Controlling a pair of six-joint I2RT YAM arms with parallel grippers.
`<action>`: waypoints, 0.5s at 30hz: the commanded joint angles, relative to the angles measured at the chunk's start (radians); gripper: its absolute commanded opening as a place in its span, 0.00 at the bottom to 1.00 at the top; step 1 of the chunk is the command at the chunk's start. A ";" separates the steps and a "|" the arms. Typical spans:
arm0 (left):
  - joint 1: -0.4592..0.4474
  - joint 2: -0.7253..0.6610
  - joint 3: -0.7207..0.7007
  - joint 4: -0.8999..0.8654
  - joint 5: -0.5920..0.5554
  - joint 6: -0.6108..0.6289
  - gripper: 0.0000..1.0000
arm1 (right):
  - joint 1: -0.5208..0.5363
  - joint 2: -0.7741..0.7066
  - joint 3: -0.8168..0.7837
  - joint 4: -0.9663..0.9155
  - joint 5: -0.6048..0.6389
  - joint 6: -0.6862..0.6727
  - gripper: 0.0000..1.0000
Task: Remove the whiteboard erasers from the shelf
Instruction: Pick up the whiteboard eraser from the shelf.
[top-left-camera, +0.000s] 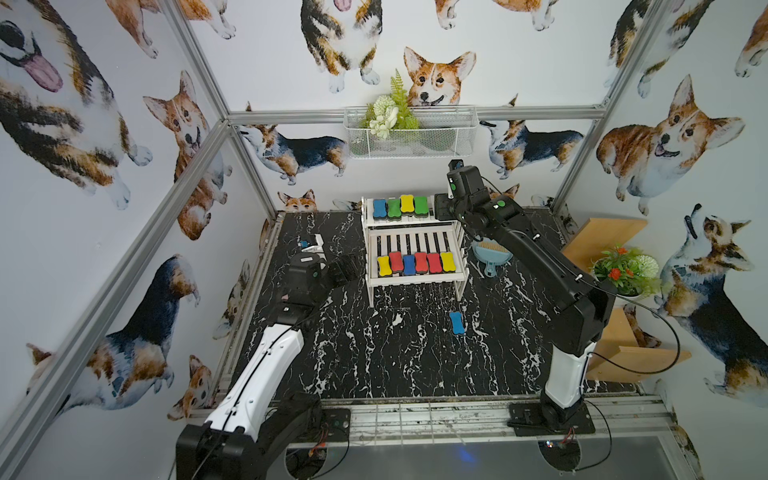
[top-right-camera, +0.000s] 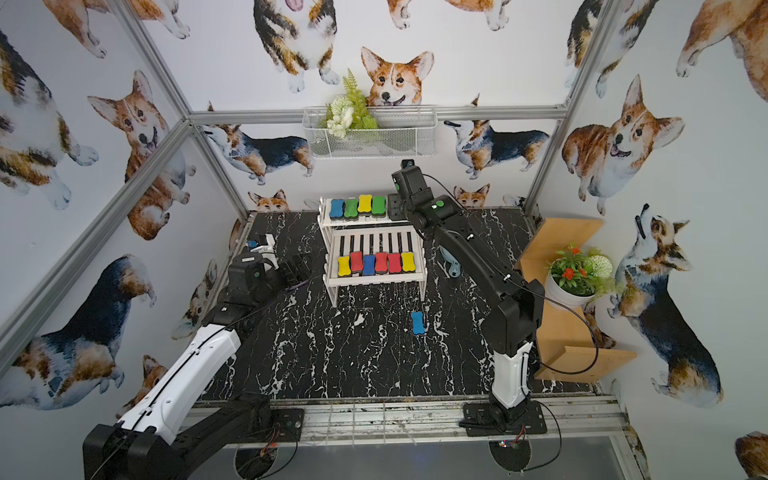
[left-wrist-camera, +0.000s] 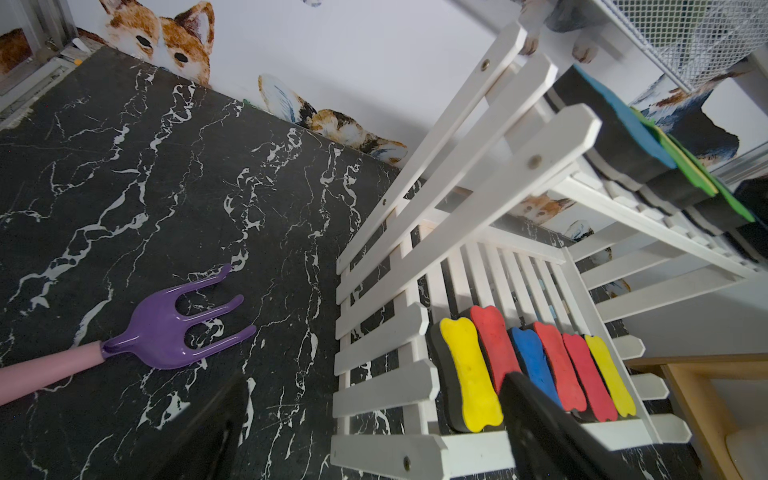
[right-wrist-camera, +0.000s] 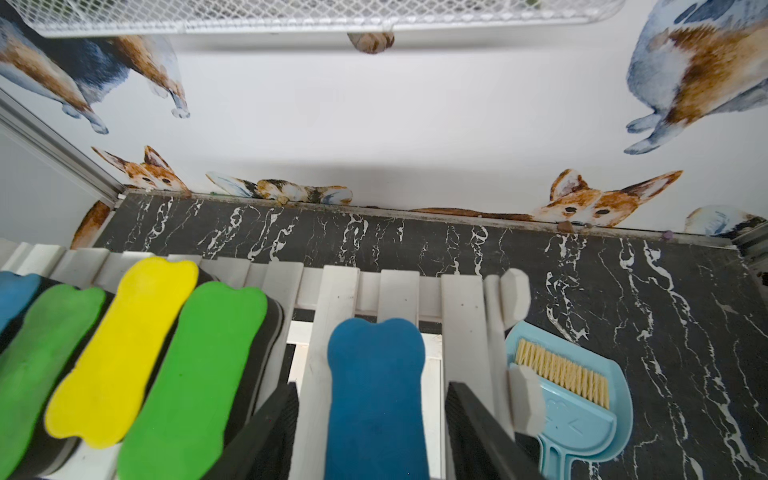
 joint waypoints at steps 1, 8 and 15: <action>0.001 0.001 0.004 0.011 0.004 0.010 1.00 | 0.002 0.002 0.022 -0.022 -0.001 -0.011 0.67; 0.001 0.004 0.005 0.012 0.005 0.011 0.99 | -0.001 0.025 0.040 -0.041 -0.027 -0.011 0.68; 0.001 0.004 0.006 0.012 0.004 0.012 0.99 | -0.005 0.026 -0.002 -0.033 -0.025 -0.010 0.64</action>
